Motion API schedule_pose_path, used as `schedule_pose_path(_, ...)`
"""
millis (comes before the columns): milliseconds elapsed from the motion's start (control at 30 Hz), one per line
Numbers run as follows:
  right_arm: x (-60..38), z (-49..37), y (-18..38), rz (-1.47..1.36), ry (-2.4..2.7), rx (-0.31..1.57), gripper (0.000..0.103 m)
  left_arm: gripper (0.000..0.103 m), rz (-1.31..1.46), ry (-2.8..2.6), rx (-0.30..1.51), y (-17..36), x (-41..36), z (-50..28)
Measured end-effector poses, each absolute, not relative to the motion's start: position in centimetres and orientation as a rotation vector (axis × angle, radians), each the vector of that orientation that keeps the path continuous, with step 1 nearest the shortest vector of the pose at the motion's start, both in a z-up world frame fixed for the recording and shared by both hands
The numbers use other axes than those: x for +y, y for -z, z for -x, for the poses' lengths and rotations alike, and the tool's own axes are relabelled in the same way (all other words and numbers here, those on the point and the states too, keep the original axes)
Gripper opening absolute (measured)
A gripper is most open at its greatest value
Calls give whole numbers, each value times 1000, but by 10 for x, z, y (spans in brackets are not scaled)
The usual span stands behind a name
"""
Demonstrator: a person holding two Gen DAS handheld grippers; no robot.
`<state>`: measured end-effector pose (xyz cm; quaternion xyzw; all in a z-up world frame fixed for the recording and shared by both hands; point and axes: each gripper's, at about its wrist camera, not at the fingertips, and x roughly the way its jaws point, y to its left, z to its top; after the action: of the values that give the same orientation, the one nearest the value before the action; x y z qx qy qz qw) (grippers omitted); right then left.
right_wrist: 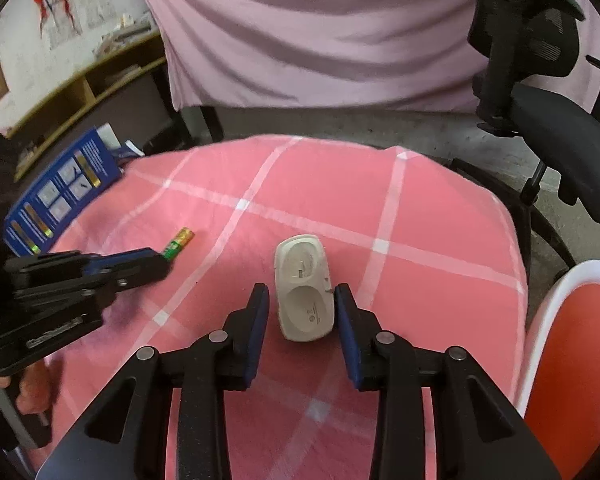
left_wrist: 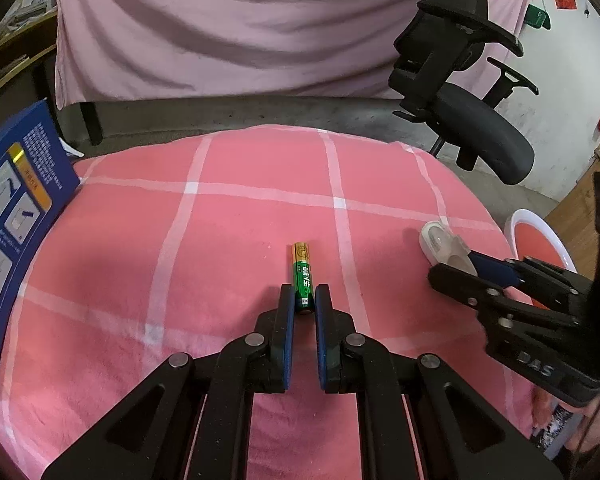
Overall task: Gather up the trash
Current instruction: 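Grasp the green battery with left tool while right grasps the white earbud case, then lift the battery and earbud case and carry both over the basin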
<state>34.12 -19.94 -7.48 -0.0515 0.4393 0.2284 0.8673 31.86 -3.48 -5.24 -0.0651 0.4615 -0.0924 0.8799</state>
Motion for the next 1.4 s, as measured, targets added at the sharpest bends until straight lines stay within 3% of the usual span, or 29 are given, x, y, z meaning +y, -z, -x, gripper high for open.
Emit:
schedule_pose_path(100, -198, -340, 76, 128, -456, 916, 27, 7, 138, 193, 956, 51, -35, -314)
schedule_pose_path(500, -221, -310, 49, 24, -465, 730, 26, 7, 137, 190, 871, 37, -48, -288)
schedule_pose_path(1400, -318, -209, -30, -152, -255, 118, 27, 7, 127, 413, 345, -73, -142, -228)
